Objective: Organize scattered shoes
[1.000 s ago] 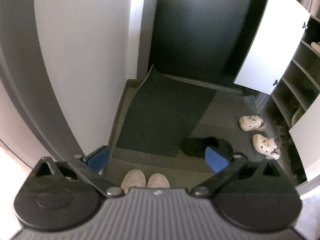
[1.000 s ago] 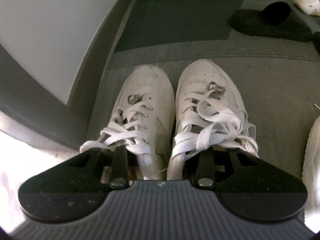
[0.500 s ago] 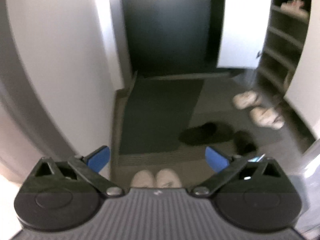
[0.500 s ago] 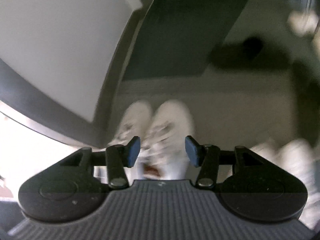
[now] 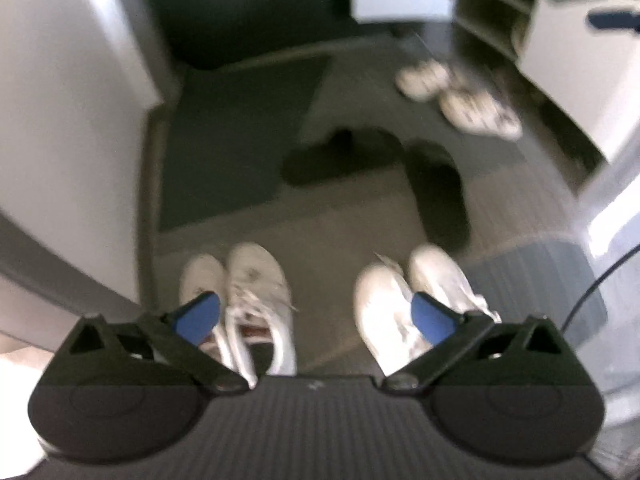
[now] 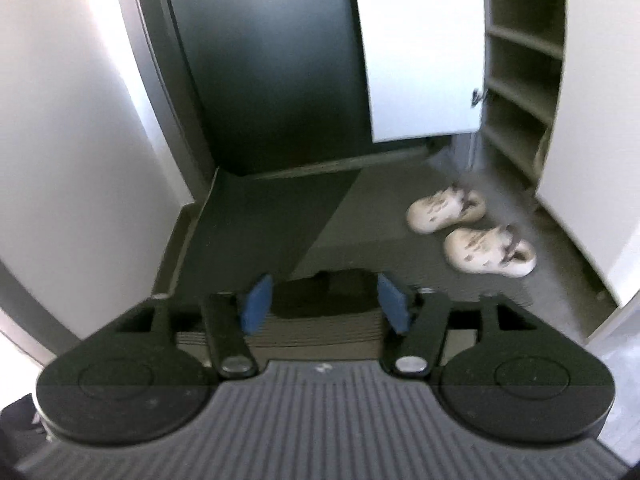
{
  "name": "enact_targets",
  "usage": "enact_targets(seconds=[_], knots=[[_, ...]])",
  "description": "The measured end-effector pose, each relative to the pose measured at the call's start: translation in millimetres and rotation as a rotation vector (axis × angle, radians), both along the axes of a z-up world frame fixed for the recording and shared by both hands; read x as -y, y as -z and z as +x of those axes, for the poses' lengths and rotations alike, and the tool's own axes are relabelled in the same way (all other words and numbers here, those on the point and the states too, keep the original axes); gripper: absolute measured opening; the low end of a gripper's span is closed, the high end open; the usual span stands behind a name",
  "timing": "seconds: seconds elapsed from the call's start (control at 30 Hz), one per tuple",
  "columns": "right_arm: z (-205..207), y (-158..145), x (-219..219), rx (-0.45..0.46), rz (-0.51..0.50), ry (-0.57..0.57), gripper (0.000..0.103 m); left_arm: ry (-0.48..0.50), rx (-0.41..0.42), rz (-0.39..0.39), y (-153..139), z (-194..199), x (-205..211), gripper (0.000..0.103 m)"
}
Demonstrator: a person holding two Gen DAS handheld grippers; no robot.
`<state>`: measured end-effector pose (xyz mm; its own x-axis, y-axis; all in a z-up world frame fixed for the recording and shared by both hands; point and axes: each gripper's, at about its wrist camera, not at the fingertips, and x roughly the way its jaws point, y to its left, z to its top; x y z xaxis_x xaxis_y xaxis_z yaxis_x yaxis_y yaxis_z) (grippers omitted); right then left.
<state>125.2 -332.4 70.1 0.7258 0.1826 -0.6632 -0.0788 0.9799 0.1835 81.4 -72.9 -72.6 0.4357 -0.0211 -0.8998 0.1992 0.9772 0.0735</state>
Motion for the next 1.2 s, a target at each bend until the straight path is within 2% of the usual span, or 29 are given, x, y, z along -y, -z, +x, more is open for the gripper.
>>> enact_targets(seconds=[0.1, 0.13, 0.23, 0.3, 0.37, 0.4, 0.47, 0.53, 0.6, 0.67, 0.73, 0.8, 0.83, 0.87, 0.93, 1.0, 1.07, 1.13, 1.17, 1.2], knots=[[-14.2, 30.4, 10.7, -0.084, -0.035, -0.027, 0.077, 0.032, -0.009, -0.031, -8.3, 3.1, 12.5, 0.102], [-17.3, 53.9, 11.4, -0.144, -0.042, -0.042, 0.077, 0.028, 0.005, -0.042, -18.1, 3.9, 12.4, 0.102], [-11.9, 110.0, 6.2, -0.277, -0.039, -0.054, 0.077, -0.002, 0.106, -0.08, -57.1, 4.1, 1.8, 0.102], [-8.8, 141.3, 1.9, -0.333, -0.058, -0.072, 0.077, -0.024, 0.195, -0.093, -92.1, 3.2, -6.9, 0.103], [-9.4, 172.8, -6.3, -0.379, -0.082, -0.111, 0.077, -0.024, 0.224, -0.127, -110.6, 4.0, -11.2, 0.103], [-14.6, 197.8, -16.0, -0.435, -0.086, -0.179, 0.077, -0.022, 0.253, -0.172, -127.1, 1.8, -17.2, 0.103], [-27.1, 226.4, -28.9, -0.498, -0.111, -0.266, 0.077, -0.032, 0.296, -0.21, -142.1, -1.6, -23.7, 0.103], [-47.3, 274.5, -55.4, -0.609, -0.233, -0.414, 0.076, -0.06, 0.313, -0.253, -151.3, -2.3, -31.2, 0.103], [-58.9, 309.3, -69.6, -0.693, -0.281, -0.45, 0.076, -0.079, 0.308, -0.322, -160.7, -3.1, -43.4, 0.103], [-63.8, 338.8, -77.5, -0.738, -0.252, -0.44, 0.076, -0.077, 0.305, -0.354, -166.2, -5.4, -54.5, 0.103], [-63.3, 365.2, -83.2, -0.756, -0.207, -0.395, 0.076, -0.095, 0.324, -0.352, -168.5, -6.3, -67.5, 0.103], [-61.6, 390.9, -86.3, -0.733, -0.199, -0.298, 0.075, -0.121, 0.322, -0.351, -168.4, -4.3, -82.7, 0.103], [-61.1, 398.6, -88.0, -0.729, -0.206, -0.266, 0.072, -0.14, 0.311, -0.359, -167.9, -2.8, -92.6, 0.103], [-60.3, 405.8, -89.7, -0.726, -0.212, -0.237, 0.065, -0.165, 0.292, -0.376, -165.6, -0.4, -104.6, 0.103], [-57.1, 411.6, -88.7, -0.713, -0.204, -0.194, 0.064, -0.196, 0.276, -0.397, -157.1, 6.3, -119.2, 0.103], [-48.1, 423.6, -85.9, -0.707, -0.143, -0.11, 0.063, -0.242, 0.276, -0.416, -153.0, 9.0, -136.9, 0.103], [-53.0, 430.8, -92.6, -0.673, -0.158, -0.088, 0.063, -0.277, 0.269, -0.439, -151.5, 12.2, -153.8, 0.103], [-59.8, 429.2, -102.3, -0.621, -0.183, -0.057, 0.055, -0.3, 0.276, -0.462, -153.5, 12.3, -166.7, 0.103], [-61.9, 425.8, -107.3, -0.589, -0.197, -0.045, 0.048, -0.309, 0.282, -0.475, -155.1, 11.1, -172.9, 0.103], [-62.5, 419.6, -112.1, -0.551, -0.205, -0.033, 0.046, -0.307, 0.288, -0.484, -156.9, 9.8, -176.7, 0.103]])
